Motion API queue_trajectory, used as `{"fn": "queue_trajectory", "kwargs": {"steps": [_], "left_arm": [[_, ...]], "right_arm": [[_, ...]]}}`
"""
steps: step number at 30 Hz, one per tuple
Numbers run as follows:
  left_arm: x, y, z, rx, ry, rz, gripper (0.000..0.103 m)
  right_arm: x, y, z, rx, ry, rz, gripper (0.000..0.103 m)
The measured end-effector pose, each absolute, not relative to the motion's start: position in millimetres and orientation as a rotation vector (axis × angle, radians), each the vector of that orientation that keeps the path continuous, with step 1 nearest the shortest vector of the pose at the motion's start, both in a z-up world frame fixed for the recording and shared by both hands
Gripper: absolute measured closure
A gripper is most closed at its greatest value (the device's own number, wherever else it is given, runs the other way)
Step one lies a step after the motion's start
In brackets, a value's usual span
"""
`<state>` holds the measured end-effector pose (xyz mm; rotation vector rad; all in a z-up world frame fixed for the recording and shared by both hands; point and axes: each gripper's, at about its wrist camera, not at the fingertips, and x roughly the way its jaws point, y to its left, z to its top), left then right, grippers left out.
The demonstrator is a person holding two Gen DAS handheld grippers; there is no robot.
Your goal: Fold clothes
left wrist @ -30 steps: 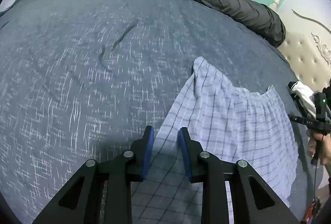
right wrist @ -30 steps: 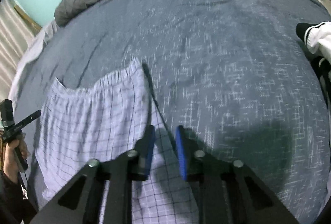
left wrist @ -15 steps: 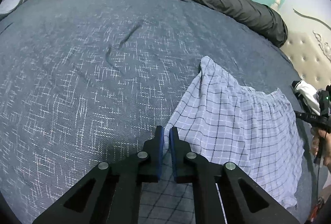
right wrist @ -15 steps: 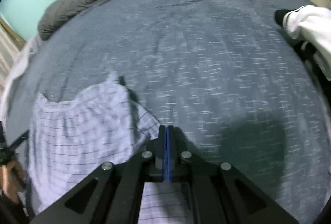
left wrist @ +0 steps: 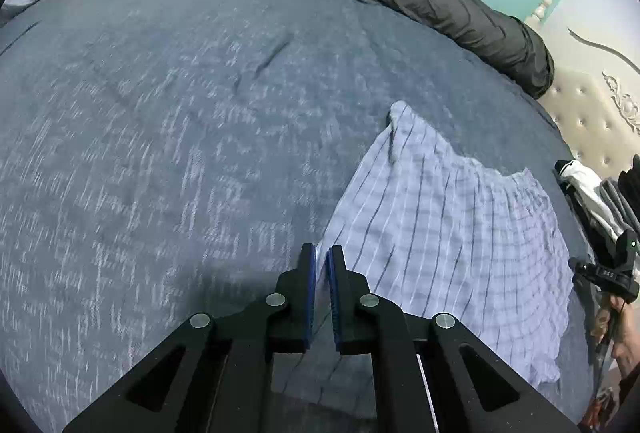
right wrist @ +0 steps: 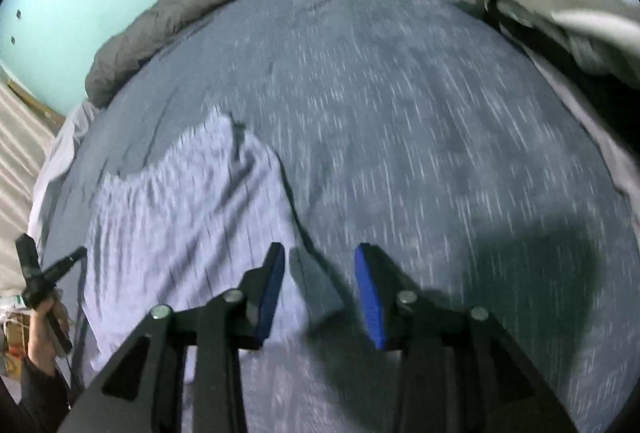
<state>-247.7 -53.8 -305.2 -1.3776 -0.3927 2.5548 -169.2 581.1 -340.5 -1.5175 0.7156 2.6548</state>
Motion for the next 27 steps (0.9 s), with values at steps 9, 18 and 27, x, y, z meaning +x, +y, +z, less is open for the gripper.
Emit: {"fn": "queue_trajectory", "kwargs": {"steps": [9,18,27], "left_arm": [[-217,-83,-319,-1.397,-0.443,2.533,0.102],[-214,-96,-323,-1.404,-0.509,2.53,0.102],[-210,-104,-322,-1.396,-0.553,2.539,0.1]], "right_arm": [[-154,599,-334,-1.449,0.78,2.593,0.101],[-152,603,-337,-1.439,0.781,2.54,0.101],[-145,592,-313,-1.344,0.66,2.485,0.089]]}}
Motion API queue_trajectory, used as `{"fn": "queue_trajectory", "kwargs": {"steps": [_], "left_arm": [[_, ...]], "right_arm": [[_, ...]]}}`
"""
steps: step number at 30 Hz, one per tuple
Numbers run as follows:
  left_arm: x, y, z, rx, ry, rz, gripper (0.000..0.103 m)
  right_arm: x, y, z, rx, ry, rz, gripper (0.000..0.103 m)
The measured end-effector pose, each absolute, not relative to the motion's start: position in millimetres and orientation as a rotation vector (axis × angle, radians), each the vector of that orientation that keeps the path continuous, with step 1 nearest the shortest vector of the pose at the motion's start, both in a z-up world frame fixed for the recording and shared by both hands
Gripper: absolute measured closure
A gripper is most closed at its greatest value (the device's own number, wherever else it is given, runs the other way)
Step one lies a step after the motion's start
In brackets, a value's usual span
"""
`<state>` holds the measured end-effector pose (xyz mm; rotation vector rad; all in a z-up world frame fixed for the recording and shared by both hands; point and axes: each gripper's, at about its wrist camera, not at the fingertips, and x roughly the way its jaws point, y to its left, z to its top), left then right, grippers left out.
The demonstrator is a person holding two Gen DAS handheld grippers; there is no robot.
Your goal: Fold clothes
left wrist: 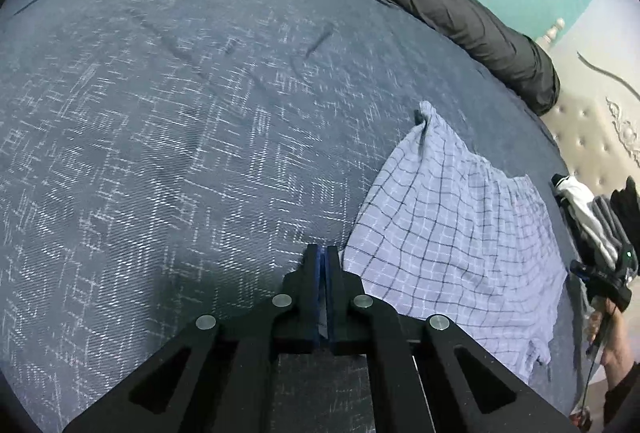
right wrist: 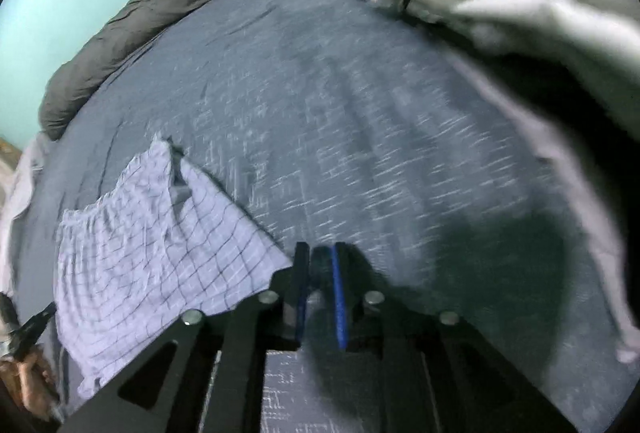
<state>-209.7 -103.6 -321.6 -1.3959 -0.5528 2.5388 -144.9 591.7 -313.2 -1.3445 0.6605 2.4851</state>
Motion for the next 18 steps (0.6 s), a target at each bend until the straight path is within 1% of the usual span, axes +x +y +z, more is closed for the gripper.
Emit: {"fn": "queue_trajectory", "kwargs": {"steps": [2,4,11,13,18], "left_arm": [[-207,-109,-321,-1.396,-0.591,2.537,0.098],[-205,-111,-322,-1.397,-0.613,2.533,0.096],[-193,-109,-328,-1.408,-0.655,2.516,0.09],[-189,-110,-329,-1.408,-0.676,2.509,0.089],[-188,-109,-330,-1.407,-0.659,2.516,0.089]], "right_arm": [[-135,581,-299,-1.28,0.672,2.521,0.08],[-129,562,-289,-1.232,0.707,2.568,0.075],[-111,500,-282,-1.16,0.92,2.703,0.071],[-109,485,-286,-1.159,0.943,2.723,0.067],[-105,461,-306,-1.2,0.946,2.772,0.066]]}}
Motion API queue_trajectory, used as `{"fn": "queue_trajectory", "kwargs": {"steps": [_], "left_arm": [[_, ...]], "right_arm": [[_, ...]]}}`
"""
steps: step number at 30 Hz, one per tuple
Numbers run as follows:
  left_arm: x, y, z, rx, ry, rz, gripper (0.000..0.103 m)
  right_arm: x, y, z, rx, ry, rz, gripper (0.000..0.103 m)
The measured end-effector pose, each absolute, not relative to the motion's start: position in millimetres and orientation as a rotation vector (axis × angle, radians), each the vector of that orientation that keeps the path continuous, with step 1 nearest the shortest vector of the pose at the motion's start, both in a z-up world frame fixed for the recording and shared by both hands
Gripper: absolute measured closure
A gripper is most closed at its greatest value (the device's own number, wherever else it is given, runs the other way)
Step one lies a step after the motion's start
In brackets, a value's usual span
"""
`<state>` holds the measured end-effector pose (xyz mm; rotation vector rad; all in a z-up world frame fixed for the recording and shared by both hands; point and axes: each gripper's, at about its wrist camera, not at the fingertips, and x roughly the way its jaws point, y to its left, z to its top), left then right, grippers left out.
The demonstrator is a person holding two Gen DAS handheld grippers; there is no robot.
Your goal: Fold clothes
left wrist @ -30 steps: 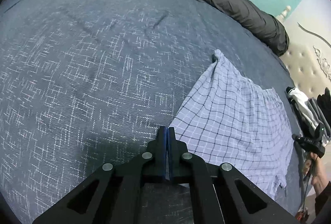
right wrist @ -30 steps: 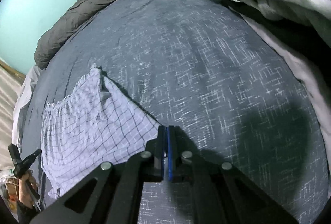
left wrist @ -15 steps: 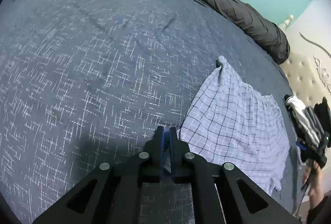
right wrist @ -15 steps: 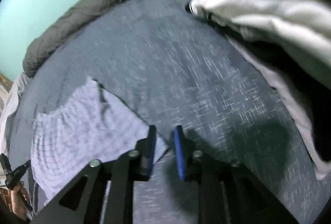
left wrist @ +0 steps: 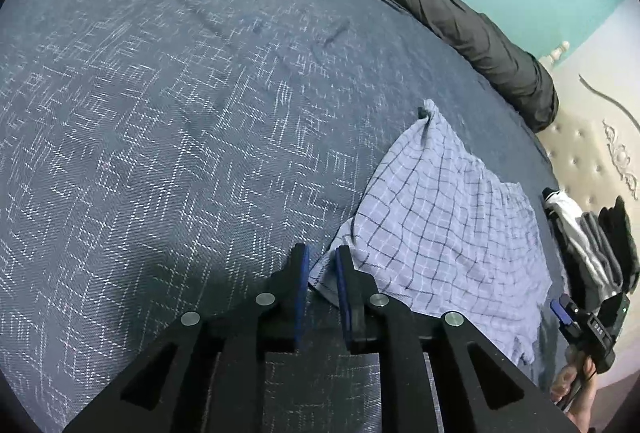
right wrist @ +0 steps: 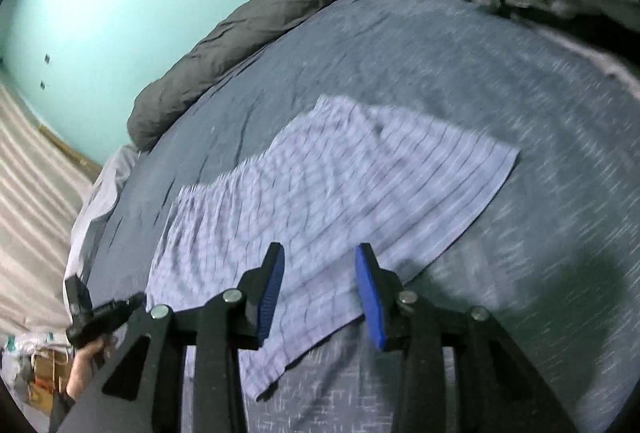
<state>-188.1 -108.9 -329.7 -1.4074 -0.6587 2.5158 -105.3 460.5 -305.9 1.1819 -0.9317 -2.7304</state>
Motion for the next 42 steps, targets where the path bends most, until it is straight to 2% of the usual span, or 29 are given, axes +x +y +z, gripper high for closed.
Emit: {"fn": "queue_trajectory", "kwargs": {"steps": [4,5,6,26,32,37,42], "left_arm": [[-193,-99,-332,-1.417,-0.617,2.548,0.09],[-193,-96,-331,-1.418,-0.6,2.556,0.093],[-193,-94,-330,-1.42,-0.583,2.565,0.1],[-184,-60,-268,-1.292,-0.638,2.617,0.101],[-205,9,-226,-1.228,-0.519,2.574,0.101],[-231,102,-192,-1.177,-0.404,2.485,0.101],[-256,224,-190,-1.175,-0.283,2.349,0.101]], "right_arm": [[-103,459,-311,1.18,-0.896,-2.753,0.066],[-103,458,-311,1.171,-0.881,-2.76,0.066],[-104,457,-311,1.161,-0.866,-2.765,0.066],[-101,477,-307,1.059,-0.966,-2.735,0.066],[-96,489,-304,1.032,-1.005,-2.74,0.066],[-91,505,-300,1.002,-1.038,-2.751,0.066],[-84,524,-306,0.985,-1.129,-2.732,0.066]]}}
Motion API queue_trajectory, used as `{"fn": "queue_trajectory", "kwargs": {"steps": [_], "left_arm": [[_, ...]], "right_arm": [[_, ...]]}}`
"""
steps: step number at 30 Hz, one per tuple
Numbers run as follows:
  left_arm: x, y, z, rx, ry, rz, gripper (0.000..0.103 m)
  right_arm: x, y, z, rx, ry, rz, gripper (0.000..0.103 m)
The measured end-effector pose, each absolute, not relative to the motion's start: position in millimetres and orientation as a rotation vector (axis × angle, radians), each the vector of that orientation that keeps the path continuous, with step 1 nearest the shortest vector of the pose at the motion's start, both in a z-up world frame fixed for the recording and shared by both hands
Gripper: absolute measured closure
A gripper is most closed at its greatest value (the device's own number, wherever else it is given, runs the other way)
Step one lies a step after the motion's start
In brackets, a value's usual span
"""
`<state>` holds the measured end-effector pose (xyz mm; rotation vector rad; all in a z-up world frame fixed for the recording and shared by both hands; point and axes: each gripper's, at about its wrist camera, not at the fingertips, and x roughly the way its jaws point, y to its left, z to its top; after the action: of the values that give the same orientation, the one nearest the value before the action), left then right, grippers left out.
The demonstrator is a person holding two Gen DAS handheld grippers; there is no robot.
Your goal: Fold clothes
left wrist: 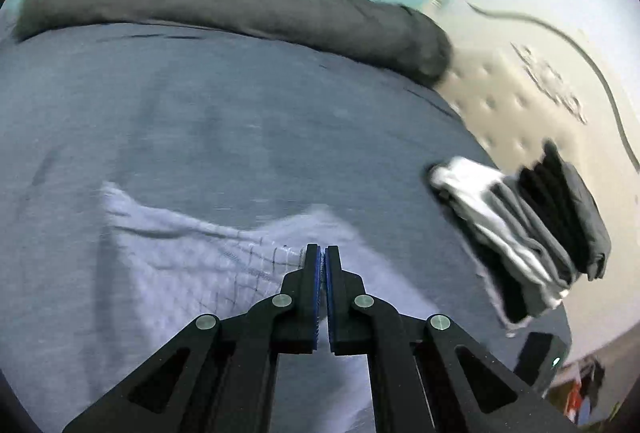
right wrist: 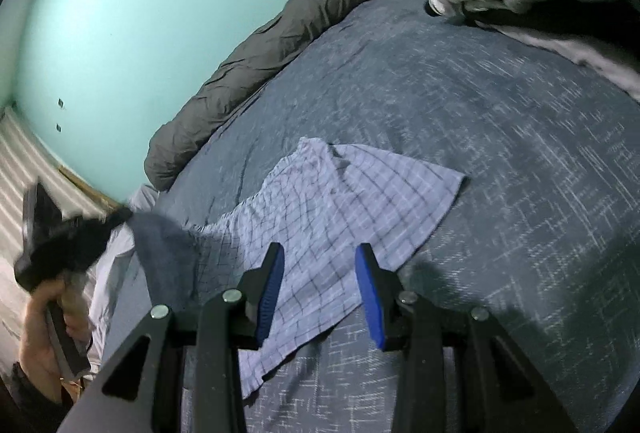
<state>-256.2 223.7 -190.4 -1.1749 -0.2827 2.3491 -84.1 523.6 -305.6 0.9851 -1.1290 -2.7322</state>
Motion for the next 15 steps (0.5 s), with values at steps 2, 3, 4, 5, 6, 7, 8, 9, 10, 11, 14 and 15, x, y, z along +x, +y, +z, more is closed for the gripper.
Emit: {"fn": "queue_trajectory", "kwargs": {"steps": [2,3,4,5,6,7,8,9,10,11,14,15], "left_arm": [[-259,275,-206,-1.21,-0.205,2.281,0.101],[-259,295,-215,-1.236,-0.174,2.248,0.101],[-260,313,-228,-1.27,-0.144,2.221,0.101],[-262,327,-242,-1.304,-0.124,2.196,0.101],[-262,340,-254,-1.335,-0.105,2.173,0.101],[-262,347,-264,-1.357,-0.094,2.158,0.101],[-261,352,-273,-1.375,-0.086,2.154,0.1],[-261,353,-278,-1.389,-0.088,2.154,0.1],[-261,351,-281,-1.399,-0.094,2.149,0.099],[-261,348,-281,-1.405,-0.095,2.149,0.097],[-258,327,-267,-1.368,-0.079,2.186,0.069],[-260,317,-261,-1.353,-0.07,2.211,0.068]], "right_arm": [[-83,533,-307,0.991,-1.149,-2.737,0.066],[-82,538,-308,0.989,-1.165,-2.735,0.066],[-81,543,-308,0.988,-1.181,-2.732,0.066],[-80,549,-309,0.987,-1.2,-2.734,0.066],[-78,555,-310,0.986,-1.221,-2.736,0.066],[-78,559,-311,0.988,-1.234,-2.74,0.066],[-77,563,-312,0.991,-1.245,-2.745,0.066],[-78,566,-313,0.992,-1.252,-2.746,0.066],[-79,569,-314,0.992,-1.257,-2.747,0.066],[-79,572,-315,0.991,-1.263,-2.747,0.066],[-85,575,-319,0.993,-1.275,-2.739,0.066],[-88,576,-319,0.992,-1.282,-2.731,0.066]]}}
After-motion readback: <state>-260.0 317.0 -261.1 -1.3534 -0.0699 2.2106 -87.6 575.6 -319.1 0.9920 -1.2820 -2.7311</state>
